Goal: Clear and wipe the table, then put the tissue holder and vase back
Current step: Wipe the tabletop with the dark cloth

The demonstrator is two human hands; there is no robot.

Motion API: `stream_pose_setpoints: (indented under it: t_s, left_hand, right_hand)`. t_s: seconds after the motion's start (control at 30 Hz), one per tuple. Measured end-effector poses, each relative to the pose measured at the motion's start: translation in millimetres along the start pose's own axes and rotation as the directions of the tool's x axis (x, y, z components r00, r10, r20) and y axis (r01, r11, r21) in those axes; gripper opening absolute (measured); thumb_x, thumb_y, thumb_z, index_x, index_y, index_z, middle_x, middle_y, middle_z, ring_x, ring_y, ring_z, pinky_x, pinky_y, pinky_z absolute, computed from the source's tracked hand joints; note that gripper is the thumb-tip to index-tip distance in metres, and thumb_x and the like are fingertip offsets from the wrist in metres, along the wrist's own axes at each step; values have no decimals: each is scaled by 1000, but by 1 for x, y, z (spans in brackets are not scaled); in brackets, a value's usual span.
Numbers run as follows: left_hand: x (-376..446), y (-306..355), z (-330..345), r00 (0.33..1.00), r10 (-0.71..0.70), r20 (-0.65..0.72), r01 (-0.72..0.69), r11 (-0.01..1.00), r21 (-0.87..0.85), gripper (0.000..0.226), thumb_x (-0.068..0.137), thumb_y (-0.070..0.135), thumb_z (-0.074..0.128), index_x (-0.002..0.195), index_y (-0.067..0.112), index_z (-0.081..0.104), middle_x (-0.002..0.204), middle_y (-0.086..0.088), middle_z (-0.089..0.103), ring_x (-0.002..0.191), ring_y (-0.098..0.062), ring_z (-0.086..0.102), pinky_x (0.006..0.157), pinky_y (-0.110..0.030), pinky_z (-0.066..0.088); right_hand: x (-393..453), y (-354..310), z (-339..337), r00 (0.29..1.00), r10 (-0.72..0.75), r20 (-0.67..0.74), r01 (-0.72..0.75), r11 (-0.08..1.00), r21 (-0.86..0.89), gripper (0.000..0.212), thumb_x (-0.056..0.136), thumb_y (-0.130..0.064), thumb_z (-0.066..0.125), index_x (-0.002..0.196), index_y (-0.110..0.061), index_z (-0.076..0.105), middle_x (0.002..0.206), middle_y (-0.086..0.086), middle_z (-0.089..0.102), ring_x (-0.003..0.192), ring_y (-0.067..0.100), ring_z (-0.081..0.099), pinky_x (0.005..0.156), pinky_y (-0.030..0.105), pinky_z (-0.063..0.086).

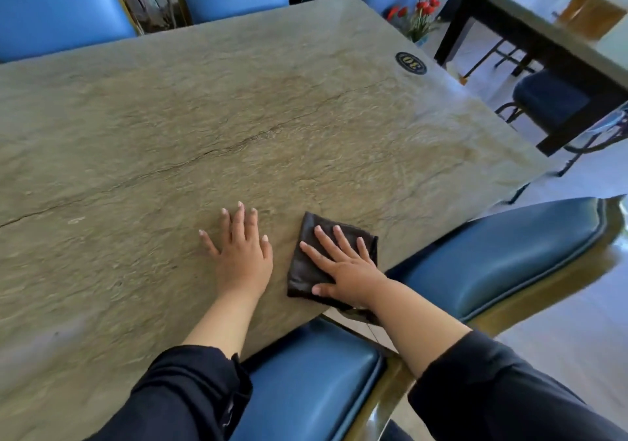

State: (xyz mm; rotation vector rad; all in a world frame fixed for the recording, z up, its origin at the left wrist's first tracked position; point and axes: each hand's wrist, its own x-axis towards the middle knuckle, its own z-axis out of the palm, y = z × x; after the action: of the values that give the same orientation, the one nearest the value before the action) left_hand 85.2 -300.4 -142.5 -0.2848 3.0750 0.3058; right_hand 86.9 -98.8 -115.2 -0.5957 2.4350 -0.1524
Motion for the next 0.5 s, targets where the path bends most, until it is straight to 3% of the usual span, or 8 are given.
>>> stream_pose_setpoints:
  t_s: [0.13,0.23,0.3,0.4,0.43,0.5]
  left_hand:
    - [-7,45,5,950,311,19,-309,949,-66,56,95,30,26,151,20,23,161,2,14,149,-20,8,116,-56,3]
    - [-6,71,11,965,261,35,-249,947,-201,53,98,25,32,151,22,25,159,3,20,148,-17,11,118,-49,5]
    - [-1,82,11,982,186,-28,-185,930,-317,50,97,20,38,147,19,33,155,-1,30,146,-20,21,119,-49,12]
    - [12,104,6,948,274,-163,-314,891,-327,52,89,11,41,140,9,45,147,-9,42,139,-27,35,111,-50,31]
    - [18,117,3,929,326,-175,-367,875,-316,54,86,10,41,140,8,45,147,-9,42,139,-27,35,111,-49,33]
    - [26,149,2,913,400,-87,-407,863,-300,58,88,11,41,146,12,37,154,-6,31,144,-22,24,115,-44,27]
  right_hand:
    - [3,23,-9,954,295,-48,-282,942,184,73,95,-61,30,145,-46,-22,150,-11,-39,139,23,-36,110,55,-20]
    - [17,41,-24,871,486,-78,-438,838,325,72,94,-65,23,145,-44,-23,150,-9,-40,138,25,-38,109,57,-21]
    - [25,49,-36,882,468,-51,-432,848,307,77,94,-65,27,146,-40,-24,150,-6,-40,138,29,-37,108,60,-19]
    - [22,73,-63,959,281,41,-283,931,233,79,96,-54,39,150,-35,-15,156,-1,-31,143,34,-26,113,60,-7]
    - [20,87,-74,976,214,50,-220,950,223,73,98,-47,42,153,-33,-5,160,-1,-21,146,32,-17,116,56,0]
    - [17,118,-93,983,178,-43,-157,941,300,54,100,-29,45,151,-27,27,160,1,18,147,26,17,116,38,20]
